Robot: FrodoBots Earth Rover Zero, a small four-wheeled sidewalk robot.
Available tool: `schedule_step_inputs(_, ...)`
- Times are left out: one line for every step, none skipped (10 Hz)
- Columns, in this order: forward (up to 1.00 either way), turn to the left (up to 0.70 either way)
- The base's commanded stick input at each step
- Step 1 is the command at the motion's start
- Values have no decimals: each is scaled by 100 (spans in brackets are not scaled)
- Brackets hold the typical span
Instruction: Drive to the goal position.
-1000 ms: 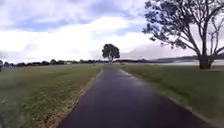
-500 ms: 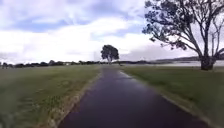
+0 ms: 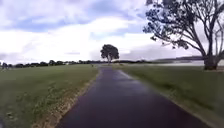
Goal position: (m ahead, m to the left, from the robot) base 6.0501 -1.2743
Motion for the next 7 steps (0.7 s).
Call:
schedule_step_inputs(70,0)
schedule_step_inputs(70,0)
schedule_step_inputs(70,0)
schedule_step_inputs(70,0)
schedule_step_inputs(70,0)
schedule_step_inputs(70,0)
schedule_step_inputs(70,0)
